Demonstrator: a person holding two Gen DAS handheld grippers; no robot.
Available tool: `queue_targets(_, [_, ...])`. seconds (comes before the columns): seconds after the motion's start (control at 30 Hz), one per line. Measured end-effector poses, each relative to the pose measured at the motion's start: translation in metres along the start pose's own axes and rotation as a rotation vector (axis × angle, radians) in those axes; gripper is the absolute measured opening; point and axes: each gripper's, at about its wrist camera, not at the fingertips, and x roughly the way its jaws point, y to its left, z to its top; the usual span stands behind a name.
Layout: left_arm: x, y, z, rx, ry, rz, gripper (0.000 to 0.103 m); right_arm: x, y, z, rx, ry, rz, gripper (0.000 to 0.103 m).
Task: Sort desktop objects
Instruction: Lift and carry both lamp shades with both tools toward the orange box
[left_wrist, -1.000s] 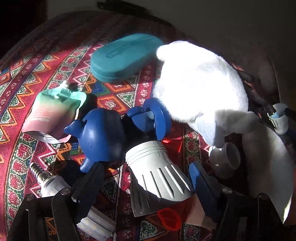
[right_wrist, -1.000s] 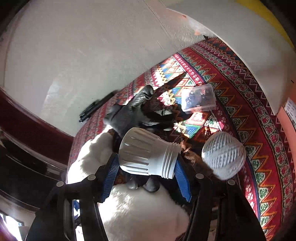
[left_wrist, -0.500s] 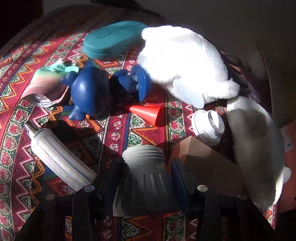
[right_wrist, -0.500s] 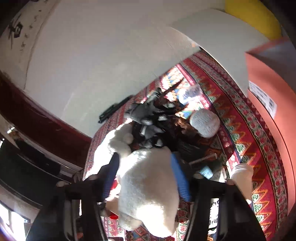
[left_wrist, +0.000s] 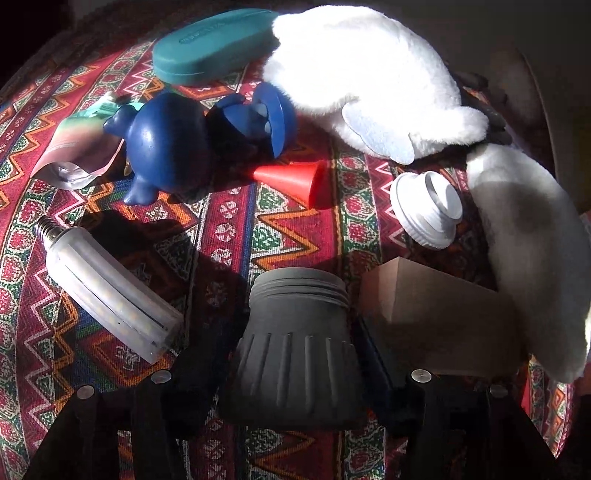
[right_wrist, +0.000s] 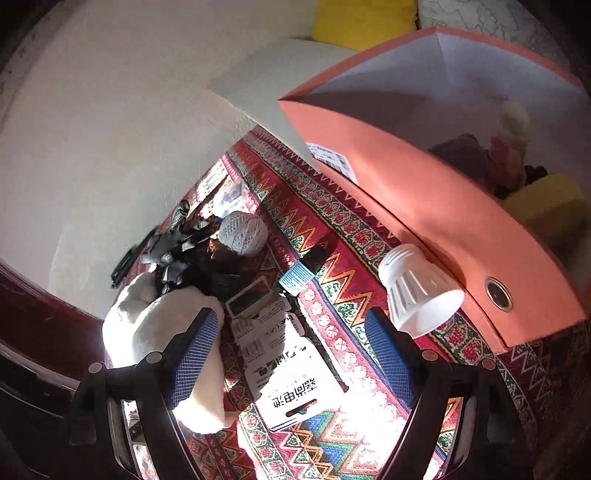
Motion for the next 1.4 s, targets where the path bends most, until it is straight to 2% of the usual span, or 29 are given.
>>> queue_targets(0.1, [-0.001,0.003,0.000,-0.009,0.004,-0.008,0.060,-0.024,-0.026,-0.014,0.115,-0.082,0.001,0.085])
queue_targets(0.27, [-0.004,0.006,-0.003,-0.010,0.011,-0.016,0.062,-0.017,-0.063,-0.021,0.280,-0.129,-0.022,0.084])
queue_targets(0.37, [-0.006,0.008,-0.005,-0.008,0.013,-0.026,0.062,0.007,-0.077,-0.018,0.360,-0.090,0.046,0.072])
queue_targets(0.4, [-0.007,0.010,-0.006,-0.009,0.013,-0.030,0.062,0.014,-0.078,-0.016,0.370,-0.074,0.066,0.066])
queue_targets(0.47, [-0.008,0.012,-0.006,-0.012,0.011,-0.036,0.062,0.019,-0.074,-0.011,0.342,-0.086,0.036,0.056])
queue_targets(0.57, [-0.008,0.014,-0.007,-0.018,0.019,-0.052,0.062,0.019,-0.066,0.001,0.277,-0.118,0.003,0.024])
queue_targets(0.6, [-0.008,0.014,-0.008,-0.020,0.022,-0.057,0.062,0.019,-0.062,0.003,0.251,-0.122,0.006,0.008])
queue_targets(0.63, [-0.007,0.014,-0.008,-0.021,0.024,-0.059,0.062,0.018,-0.058,0.005,0.223,-0.125,0.011,0.003])
queue_targets(0.8, [-0.002,0.019,-0.006,-0.035,0.029,-0.069,0.071,0.005,-0.016,0.001,0.028,-0.176,0.029,0.003])
queue_targets(0.93, [0.005,0.016,0.000,-0.016,0.014,-0.051,0.072,-0.001,0.007,-0.005,-0.074,-0.205,0.030,0.003])
queue_targets(0.97, [0.004,0.012,-0.001,0.006,0.006,-0.034,0.069,-0.001,0.010,-0.006,-0.085,-0.202,0.029,0.003])
queue_targets(1.0, [0.003,0.008,-0.002,0.025,0.001,-0.023,0.058,0.000,0.009,-0.006,-0.087,-0.196,0.030,0.003])
queue_targets(1.17, [-0.004,0.007,-0.003,0.047,-0.004,-0.021,0.058,-0.005,0.000,-0.008,-0.081,-0.172,0.042,0.003])
queue_targets(1.4, [-0.044,0.025,-0.003,-0.032,-0.088,-0.101,0.057,-0.011,0.014,-0.015,-0.139,-0.187,0.076,0.003])
